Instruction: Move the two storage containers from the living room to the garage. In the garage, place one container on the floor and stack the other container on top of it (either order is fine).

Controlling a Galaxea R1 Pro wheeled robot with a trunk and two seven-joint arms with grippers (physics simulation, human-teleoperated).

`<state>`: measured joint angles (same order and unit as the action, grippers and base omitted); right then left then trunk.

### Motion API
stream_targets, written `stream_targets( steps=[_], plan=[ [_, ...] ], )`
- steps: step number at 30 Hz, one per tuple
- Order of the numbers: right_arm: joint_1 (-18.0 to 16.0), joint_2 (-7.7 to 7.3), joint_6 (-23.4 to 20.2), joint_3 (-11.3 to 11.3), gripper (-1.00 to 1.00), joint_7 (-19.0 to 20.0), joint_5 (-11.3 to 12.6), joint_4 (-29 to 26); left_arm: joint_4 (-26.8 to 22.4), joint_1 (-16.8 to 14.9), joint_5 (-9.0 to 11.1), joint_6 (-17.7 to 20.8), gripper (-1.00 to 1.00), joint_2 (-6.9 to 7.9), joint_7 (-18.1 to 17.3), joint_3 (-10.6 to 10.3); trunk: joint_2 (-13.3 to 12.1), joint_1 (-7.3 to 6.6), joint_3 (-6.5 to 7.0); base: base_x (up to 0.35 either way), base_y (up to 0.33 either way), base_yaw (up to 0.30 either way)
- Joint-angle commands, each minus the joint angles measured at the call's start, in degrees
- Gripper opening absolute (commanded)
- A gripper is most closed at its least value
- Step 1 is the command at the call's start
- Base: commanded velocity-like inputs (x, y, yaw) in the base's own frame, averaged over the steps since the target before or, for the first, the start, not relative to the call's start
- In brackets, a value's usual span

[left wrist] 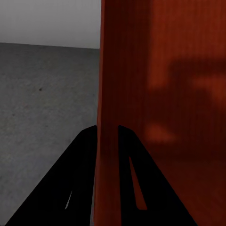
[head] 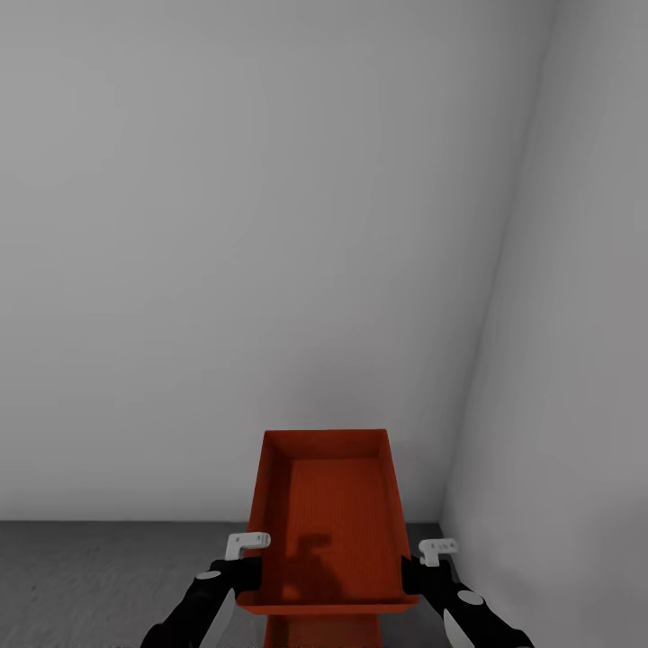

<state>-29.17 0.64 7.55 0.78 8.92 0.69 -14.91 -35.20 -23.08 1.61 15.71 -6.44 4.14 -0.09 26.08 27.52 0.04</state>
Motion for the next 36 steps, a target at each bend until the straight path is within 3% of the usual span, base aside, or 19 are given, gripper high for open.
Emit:
stream_targets(
  steps=[1, 15, 36],
  plan=[
    [0.0, -0.42, 0.2, -0.6, -1.00, 0.7, 0.0, 0.2, -0.3, 0.0, 0.0, 0.3, -1.00, 0.99, 0.2, -0.1, 0.1, 0.02, -0.11, 0.000, 0.000, 0.000],
    [0.0, -0.43, 0.2, -0.6, -1.00, 0.7, 0.0, 0.2, -0.2, 0.0, 0.1, 0.3, -1.00, 1.08, 0.1, -0.1, 0.1, 0.02, -1.40, 0.000, 0.000, 0.000],
    [0.0, -0.39, 0.2, -0.6, -1.00, 0.7, 0.0, 0.2, -0.2, 0.0, 0.0, 0.3, -1.00, 0.99, 0.1, -0.1, 8.5, 4.63, -7.09, 0.000, 0.000, 0.000]
  ],
)
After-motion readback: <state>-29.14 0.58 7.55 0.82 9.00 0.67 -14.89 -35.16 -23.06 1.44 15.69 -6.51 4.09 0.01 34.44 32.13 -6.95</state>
